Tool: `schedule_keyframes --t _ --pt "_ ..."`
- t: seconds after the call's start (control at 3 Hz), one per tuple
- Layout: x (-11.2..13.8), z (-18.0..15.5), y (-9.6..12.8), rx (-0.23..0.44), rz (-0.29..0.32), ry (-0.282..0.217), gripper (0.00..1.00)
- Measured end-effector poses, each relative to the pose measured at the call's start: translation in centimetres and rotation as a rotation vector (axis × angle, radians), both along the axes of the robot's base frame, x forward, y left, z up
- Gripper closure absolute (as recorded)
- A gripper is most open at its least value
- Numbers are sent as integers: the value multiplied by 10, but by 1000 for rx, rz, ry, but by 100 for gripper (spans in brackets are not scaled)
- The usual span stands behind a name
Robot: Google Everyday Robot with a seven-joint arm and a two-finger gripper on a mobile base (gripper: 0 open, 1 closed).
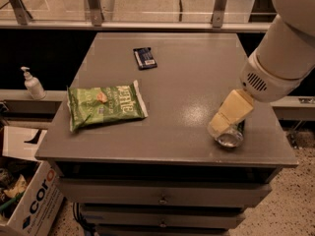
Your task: Place green can upright
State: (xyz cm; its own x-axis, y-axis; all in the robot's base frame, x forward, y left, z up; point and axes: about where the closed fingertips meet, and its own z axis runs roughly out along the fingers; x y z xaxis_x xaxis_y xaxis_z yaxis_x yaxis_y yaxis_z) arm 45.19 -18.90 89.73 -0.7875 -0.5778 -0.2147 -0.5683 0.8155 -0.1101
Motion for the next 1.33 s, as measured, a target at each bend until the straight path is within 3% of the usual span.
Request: schedule_keyframes --t 0.33,1.0,1.33 --pt "11 0 4 49 -96 -12 0" --pt "15 -2 3 74 -150 -5 0" --pt "17 -25 -13 134 -315 91 0"
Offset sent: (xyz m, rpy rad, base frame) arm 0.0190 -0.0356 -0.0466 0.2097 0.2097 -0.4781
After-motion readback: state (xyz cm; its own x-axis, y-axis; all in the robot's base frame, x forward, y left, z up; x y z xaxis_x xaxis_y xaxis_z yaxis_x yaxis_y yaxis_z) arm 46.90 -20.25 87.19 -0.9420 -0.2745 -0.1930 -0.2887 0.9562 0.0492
